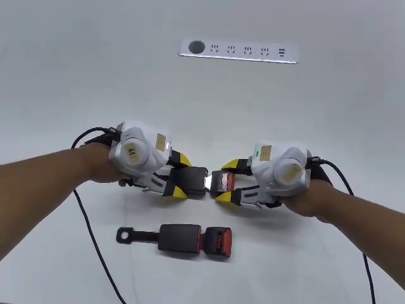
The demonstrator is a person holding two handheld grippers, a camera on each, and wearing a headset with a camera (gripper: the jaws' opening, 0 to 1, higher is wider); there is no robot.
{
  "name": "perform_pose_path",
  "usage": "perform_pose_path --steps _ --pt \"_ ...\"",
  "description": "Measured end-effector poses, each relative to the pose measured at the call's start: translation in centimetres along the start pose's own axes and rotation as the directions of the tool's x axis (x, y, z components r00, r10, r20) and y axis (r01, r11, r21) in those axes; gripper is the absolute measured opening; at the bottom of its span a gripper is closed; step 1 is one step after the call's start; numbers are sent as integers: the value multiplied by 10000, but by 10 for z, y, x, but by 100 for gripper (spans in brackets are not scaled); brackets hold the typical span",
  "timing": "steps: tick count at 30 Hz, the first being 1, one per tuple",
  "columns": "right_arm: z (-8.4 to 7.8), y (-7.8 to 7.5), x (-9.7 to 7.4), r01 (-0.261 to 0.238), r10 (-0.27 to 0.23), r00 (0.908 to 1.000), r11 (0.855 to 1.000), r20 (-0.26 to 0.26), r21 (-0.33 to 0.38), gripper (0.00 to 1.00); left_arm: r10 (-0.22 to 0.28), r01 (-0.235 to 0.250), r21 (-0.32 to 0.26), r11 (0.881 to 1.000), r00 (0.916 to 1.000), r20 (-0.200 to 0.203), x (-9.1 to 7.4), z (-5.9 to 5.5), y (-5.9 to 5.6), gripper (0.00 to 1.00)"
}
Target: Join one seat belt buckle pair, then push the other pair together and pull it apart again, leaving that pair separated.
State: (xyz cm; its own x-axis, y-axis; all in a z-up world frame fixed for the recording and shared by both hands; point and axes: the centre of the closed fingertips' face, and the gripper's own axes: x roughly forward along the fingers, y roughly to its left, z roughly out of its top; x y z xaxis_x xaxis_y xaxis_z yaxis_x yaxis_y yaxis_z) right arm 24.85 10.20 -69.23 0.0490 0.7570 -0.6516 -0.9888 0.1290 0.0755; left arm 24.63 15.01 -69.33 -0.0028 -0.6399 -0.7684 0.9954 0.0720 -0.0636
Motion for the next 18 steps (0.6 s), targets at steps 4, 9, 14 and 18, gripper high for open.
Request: perform_pose_path --steps 4,9,14,18 --pt "0 0 1 12 -12 10000 10000 -30 -37 33 8 -8 17 10000 10000 -31 -1 1 0 34" --pt "1 -1 2 -25 24 10000 9999 -79 -102 33 0 0 31 10000 10000 -57 -1 1 0 34" --pt "1 -1 1 -55 53 9999 9999 -124 -154 33 -2 3 44 10000 10000 -86 -1 1 1 34" --pt "1 -1 1 -76 72 9999 9996 -155 -290 33 -9 9 83 10000 10000 -83 0 -1 2 34"
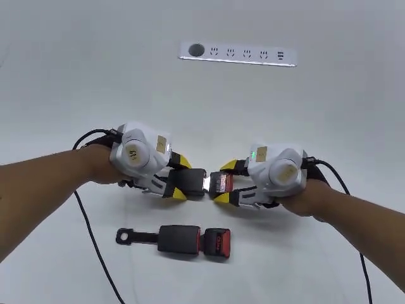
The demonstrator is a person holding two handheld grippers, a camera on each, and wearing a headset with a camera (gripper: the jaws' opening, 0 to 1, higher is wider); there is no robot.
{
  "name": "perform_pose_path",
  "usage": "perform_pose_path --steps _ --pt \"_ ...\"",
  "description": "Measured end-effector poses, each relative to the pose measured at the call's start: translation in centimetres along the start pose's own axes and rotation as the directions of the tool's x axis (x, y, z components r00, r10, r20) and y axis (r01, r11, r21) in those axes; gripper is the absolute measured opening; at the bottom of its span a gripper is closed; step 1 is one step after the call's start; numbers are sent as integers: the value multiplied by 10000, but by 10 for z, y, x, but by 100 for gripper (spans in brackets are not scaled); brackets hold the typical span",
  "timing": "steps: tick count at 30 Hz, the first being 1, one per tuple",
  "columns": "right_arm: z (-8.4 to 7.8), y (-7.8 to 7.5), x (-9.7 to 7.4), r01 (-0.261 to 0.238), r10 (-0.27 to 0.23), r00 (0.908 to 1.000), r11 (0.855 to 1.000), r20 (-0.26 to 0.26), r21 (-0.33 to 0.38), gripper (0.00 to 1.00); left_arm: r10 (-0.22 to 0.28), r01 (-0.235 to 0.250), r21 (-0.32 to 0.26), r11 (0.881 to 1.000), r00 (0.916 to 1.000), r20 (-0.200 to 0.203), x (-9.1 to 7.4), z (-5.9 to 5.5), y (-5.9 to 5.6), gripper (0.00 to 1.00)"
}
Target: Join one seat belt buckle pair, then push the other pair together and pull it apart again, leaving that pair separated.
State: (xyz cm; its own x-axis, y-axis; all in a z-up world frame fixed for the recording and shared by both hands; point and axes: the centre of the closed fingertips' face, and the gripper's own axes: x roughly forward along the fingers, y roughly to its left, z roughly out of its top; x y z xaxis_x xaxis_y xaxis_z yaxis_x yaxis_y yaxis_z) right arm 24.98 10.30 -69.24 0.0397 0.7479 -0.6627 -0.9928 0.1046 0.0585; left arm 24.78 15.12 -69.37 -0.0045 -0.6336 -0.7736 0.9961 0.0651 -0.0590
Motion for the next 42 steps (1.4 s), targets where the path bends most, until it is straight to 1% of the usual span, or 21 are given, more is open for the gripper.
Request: perform_pose_path --steps 6,10,16,23,28,32,35,42 --pt "0 0 0 18 -20 9999 9999 -99 -162 34 -82 85 166 9998 9999 -138 0 0 0 34" --pt "-1 -1 -1 -12 11 10000 9999 -21 -100 34 -78 81 185 9998 9999 -151 0 2 -1 34" --pt "-1 -1 0 -13 12 10000 9999 -51 -116 34 -6 8 106 9999 9998 -195 0 1 0 35" --pt "-1 -1 0 -28 28 10000 10000 -28 -94 34 83 -82 24 10000 9998 -153 0 1 0 35" --pt "-7 -4 -6 -40 39 10000 10000 -59 -56 34 86 -85 40 10000 9997 -222 -1 2 -1 35" --pt "-12 -6 -11 -24 24 10000 10000 -54 -85 34 43 -40 102 9999 9996 -276 0 0 0 35" --pt "-12 -7 -9 24 -25 10000 9999 -44 -120 34 55 -53 86 9999 9995 -315 0 1 0 35" --pt "-14 -6 -15 117 -118 9999 9999 100 25 34 79 -76 53 10000 9991 -418 1 0 0 35"
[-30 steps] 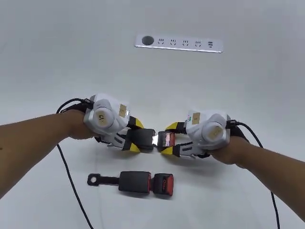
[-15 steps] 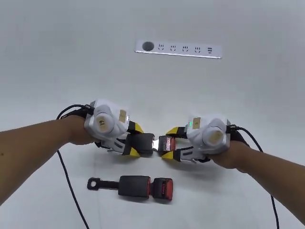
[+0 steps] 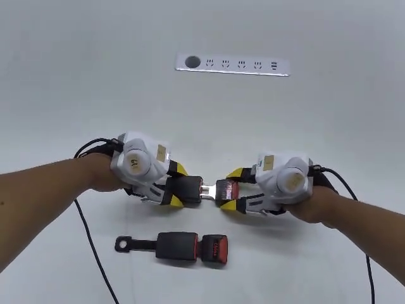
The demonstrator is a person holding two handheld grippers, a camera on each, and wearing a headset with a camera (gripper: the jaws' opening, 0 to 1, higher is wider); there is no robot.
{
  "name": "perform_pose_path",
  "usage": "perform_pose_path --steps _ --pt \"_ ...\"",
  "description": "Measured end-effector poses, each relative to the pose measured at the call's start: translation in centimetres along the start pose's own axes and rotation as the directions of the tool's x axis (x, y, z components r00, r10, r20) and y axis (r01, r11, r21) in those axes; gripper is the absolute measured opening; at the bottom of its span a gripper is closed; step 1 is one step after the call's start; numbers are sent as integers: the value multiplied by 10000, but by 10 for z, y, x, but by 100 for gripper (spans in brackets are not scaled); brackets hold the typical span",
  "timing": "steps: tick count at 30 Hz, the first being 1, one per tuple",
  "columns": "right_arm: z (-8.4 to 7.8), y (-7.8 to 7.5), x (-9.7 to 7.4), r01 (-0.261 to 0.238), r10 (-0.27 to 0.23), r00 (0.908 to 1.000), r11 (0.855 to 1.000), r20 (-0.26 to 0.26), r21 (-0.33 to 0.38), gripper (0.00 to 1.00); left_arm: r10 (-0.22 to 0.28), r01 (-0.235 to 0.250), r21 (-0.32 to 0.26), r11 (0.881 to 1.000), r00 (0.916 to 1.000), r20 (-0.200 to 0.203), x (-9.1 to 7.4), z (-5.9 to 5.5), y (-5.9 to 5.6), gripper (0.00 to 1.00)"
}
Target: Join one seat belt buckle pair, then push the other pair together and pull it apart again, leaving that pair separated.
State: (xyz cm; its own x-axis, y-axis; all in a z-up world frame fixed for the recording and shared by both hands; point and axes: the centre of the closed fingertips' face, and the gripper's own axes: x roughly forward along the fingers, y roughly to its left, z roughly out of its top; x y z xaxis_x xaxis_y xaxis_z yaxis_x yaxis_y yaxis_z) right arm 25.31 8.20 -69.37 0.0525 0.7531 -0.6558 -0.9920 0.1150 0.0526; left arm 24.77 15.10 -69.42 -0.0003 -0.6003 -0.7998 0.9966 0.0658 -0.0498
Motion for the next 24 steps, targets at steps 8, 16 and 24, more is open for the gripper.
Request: perform_pose_path --steps 8,16,24 --pt "-12 3 -20 -43 43 10000 9999 20 103 34 36 -36 -64 10000 10000 2 -1 0 -1 35" --pt "-27 0 -38 7 -6 10000 10000 -88 81 34 43 -44 -99 9999 10000 -25 -1 0 -2 35" --pt "-35 -3 -54 138 -135 9998 9997 -146 201 34 40 -41 -120 9999 10000 -45 -1 0 -2 35"
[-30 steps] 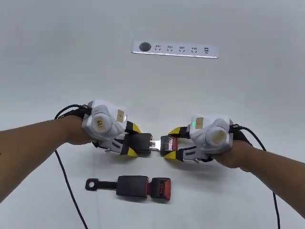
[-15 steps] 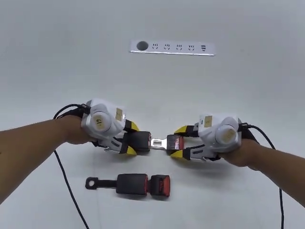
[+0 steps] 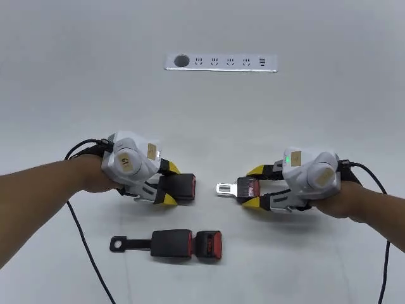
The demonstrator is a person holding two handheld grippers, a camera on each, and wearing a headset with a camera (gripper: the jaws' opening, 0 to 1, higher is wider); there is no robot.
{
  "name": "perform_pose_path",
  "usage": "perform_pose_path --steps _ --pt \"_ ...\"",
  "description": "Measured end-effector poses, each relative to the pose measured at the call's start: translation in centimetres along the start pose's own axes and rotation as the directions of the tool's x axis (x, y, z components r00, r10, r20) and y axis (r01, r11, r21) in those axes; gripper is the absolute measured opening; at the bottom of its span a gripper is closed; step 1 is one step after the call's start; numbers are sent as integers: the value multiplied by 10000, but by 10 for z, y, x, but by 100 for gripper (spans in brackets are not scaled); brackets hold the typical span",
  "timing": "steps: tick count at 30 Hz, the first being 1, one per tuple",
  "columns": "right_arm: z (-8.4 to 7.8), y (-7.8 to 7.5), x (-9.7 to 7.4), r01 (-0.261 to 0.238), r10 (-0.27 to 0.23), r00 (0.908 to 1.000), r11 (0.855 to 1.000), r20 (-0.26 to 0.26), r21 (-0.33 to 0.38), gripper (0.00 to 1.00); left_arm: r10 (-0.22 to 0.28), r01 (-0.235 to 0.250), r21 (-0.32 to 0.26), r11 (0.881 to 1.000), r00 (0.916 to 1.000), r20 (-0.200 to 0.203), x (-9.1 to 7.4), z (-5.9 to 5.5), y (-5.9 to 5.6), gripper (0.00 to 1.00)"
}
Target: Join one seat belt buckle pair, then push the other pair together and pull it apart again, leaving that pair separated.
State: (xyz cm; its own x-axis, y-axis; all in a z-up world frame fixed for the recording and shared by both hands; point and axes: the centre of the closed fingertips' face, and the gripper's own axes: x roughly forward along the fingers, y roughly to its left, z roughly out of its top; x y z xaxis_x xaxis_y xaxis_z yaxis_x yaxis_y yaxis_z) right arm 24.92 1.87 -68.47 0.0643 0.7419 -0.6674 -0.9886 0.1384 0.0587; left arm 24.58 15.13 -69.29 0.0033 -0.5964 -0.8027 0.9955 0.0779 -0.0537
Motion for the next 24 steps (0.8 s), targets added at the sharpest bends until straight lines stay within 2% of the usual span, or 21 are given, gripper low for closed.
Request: perform_pose_path --steps 11,19,24 --pt "-10 -9 -11 200 -200 9998 9997 7 124 34 -3 3 -22 10000 10000 -1 0 2 -1 35" --pt "-24 -15 -19 287 -286 9996 9994 -28 178 34 -12 12 -7 10000 10000 -16 0 1 -1 35" --pt "-29 -14 -26 344 -343 9994 9992 -51 217 34 -37 37 -7 10000 10000 -56 -1 2 -1 35"
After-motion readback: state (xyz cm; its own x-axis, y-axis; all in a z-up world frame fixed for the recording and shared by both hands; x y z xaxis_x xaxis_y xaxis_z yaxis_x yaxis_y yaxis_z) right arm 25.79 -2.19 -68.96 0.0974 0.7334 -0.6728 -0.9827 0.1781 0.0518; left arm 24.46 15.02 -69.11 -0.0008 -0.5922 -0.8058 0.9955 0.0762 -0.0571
